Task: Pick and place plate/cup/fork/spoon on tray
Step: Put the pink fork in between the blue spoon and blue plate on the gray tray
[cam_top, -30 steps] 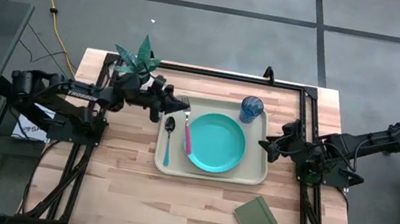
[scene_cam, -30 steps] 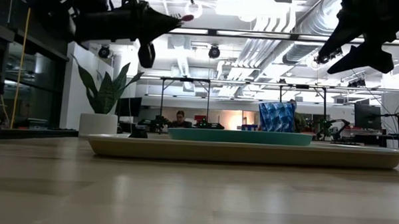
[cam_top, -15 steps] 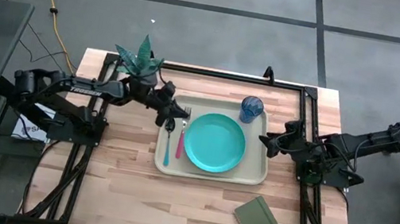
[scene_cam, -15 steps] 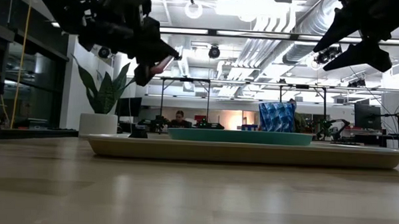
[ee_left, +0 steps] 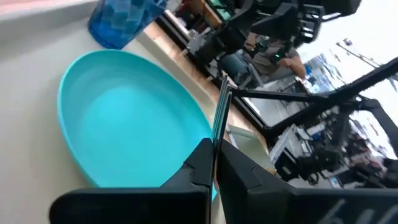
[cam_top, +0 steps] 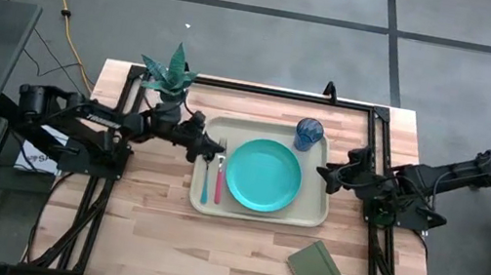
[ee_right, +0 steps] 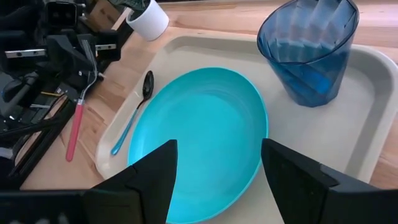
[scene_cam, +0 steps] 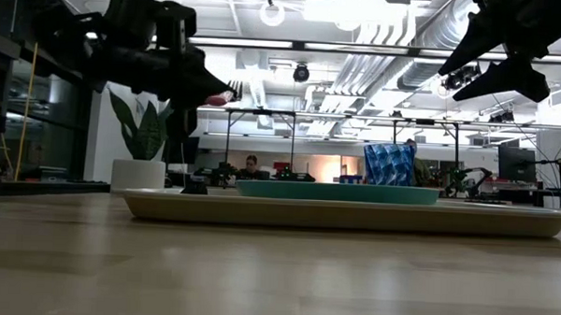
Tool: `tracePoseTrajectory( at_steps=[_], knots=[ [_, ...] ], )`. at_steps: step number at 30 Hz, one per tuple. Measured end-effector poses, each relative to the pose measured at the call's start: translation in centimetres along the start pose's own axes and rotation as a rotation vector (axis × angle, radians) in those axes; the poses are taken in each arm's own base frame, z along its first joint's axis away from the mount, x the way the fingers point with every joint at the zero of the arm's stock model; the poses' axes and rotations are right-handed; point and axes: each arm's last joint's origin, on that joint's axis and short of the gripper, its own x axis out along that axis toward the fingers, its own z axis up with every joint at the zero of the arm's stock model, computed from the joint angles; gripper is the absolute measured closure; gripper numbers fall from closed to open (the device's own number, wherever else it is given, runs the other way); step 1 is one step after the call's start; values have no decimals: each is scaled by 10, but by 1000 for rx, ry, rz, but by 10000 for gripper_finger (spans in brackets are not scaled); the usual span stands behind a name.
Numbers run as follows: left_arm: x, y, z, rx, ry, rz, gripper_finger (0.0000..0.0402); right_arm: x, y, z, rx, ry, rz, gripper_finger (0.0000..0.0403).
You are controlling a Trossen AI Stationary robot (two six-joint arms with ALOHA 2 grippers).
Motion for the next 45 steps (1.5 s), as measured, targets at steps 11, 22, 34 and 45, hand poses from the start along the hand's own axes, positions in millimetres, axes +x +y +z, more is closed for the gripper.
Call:
tracePoseTrajectory(
  at_steps=[11,22,34,45],
  knots=[
    [3,-6,-14,-33,21,18,401,6,2,-5,-26,45,-14,178],
    [3,-6,-14,-48,27,12,401,6,3,-5,-32,63,-6,178],
    [3,2,-24,-74,132,69,401,6,3,-5,-33,60,-8,178],
    [13,22,-39,-183,185,198,402,6,2,-6,-38,62,-14,178]
  ],
)
